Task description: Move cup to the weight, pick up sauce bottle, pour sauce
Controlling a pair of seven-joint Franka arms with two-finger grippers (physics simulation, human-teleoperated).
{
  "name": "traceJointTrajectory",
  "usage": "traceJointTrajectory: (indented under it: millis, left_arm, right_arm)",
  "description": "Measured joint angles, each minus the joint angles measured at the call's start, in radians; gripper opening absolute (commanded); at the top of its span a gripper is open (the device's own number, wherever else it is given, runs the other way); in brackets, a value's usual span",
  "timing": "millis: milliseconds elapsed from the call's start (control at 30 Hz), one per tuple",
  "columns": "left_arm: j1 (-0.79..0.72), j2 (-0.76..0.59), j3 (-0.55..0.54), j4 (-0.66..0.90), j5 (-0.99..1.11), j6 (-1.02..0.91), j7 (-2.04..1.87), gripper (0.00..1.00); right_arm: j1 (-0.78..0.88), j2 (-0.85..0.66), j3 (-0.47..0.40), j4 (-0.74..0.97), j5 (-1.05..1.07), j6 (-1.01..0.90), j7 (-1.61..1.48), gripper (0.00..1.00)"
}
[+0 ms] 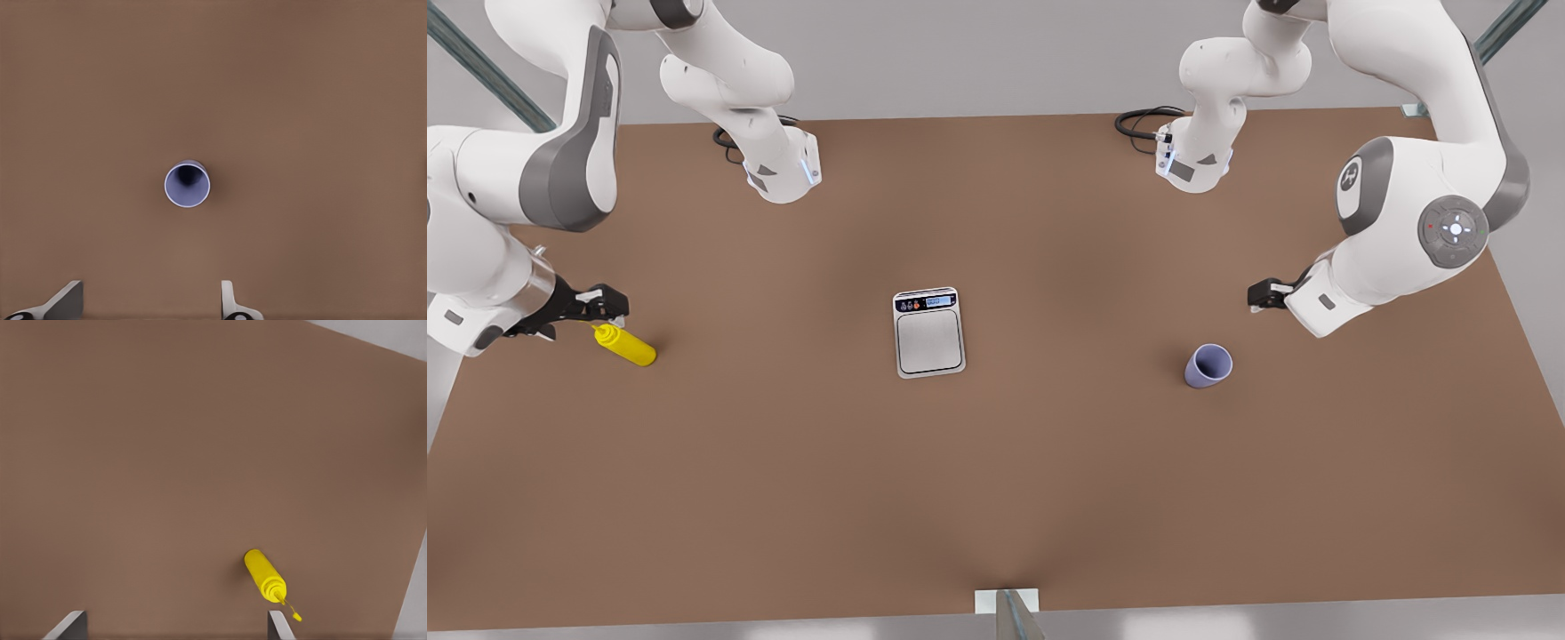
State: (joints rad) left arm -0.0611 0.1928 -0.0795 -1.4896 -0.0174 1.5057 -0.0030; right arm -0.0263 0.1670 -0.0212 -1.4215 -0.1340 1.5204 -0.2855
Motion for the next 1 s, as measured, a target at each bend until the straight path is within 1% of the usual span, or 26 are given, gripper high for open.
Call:
traceJointTrajectory:
  millis: [100,133,233,300,400,467,567,667,767,1000]
  left_arm:
    - [0.000,0.000,0.000,-0.003,0.000,0.001,0.000,1.00]
    - [-0.001,-0.001,0.001,-0.030,0.001,0.011,0.000,1.00]
    - [-0.003,0.000,0.001,-0.195,0.001,0.114,-0.001,1.00]
    - [-0.004,0.040,0.001,-0.256,0.000,0.220,-0.002,1.00]
    - [0.009,0.111,0.004,-0.276,0.000,0.376,-0.002,1.00]
    - [0.020,0.130,0.007,-0.293,0.000,0.455,-0.002,1.00]
    - [0.023,0.136,0.022,-0.349,0.001,0.533,-0.002,1.00]
    - [0.023,0.129,0.027,-0.400,0.002,0.569,-0.002,1.00]
    - [0.023,0.131,0.027,-0.435,0.002,0.587,-0.001,1.00]
    - [0.038,0.208,0.035,-0.462,0.002,0.609,-0.001,1.00]
  right_arm:
    - [-0.009,0.002,0.000,0.002,0.002,0.000,0.000,1.00]
    - [-0.010,0.002,0.000,0.007,0.002,0.000,0.000,1.00]
    - [-0.036,0.000,0.000,0.002,0.002,-0.012,-0.018,1.00]
    - [-0.098,0.005,0.000,-0.005,0.007,-0.022,-0.040,1.00]
    - [-0.239,0.047,0.000,-0.014,0.030,-0.029,-0.088,1.00]
    - [-0.323,0.083,0.000,-0.015,0.051,-0.030,-0.128,1.00]
    - [-0.405,0.136,0.000,-0.016,0.104,-0.031,-0.203,1.00]
    - [-0.483,0.213,0.000,-0.022,0.191,-0.037,-0.315,1.00]
    - [-0.515,0.245,0.000,-0.025,0.254,-0.058,-0.444,1.00]
    - [-0.636,0.320,0.000,-0.027,0.384,-0.127,-0.804,1.00]
